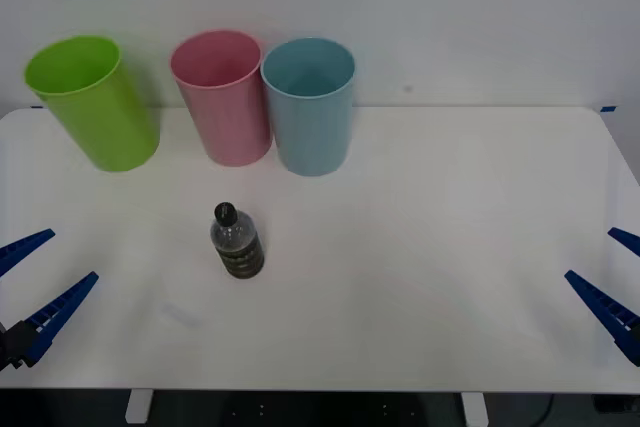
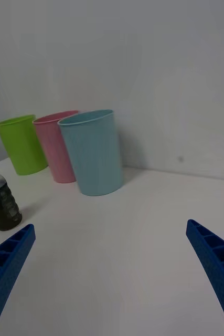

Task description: Grasp the object on the table and drop it into the matching bin: aluminum can to the light blue bin, PET bottle to the pink bin.

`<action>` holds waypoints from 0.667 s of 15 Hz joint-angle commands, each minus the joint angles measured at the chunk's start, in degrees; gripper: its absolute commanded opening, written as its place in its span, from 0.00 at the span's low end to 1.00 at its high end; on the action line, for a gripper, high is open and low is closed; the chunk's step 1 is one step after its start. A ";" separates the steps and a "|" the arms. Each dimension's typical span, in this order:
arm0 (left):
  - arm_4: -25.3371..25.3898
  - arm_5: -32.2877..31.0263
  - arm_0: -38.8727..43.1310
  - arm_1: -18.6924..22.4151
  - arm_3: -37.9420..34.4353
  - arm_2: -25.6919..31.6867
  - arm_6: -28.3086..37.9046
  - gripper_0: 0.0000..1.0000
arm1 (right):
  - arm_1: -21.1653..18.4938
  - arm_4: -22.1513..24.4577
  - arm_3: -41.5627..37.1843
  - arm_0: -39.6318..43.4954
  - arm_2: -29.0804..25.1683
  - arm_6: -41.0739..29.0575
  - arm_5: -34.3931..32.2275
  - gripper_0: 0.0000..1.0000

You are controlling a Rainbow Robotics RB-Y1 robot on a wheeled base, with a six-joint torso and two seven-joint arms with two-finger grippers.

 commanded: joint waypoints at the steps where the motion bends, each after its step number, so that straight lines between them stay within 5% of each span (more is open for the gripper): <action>1: 0.00 0.00 0.00 0.00 0.00 0.00 0.00 1.00 | 0.00 0.00 0.00 0.00 0.00 0.00 0.00 1.00; 10: -6.61 1.10 -1.81 -1.29 1.05 -2.40 -0.27 1.00 | 0.00 0.00 0.00 0.00 0.00 0.00 0.00 1.00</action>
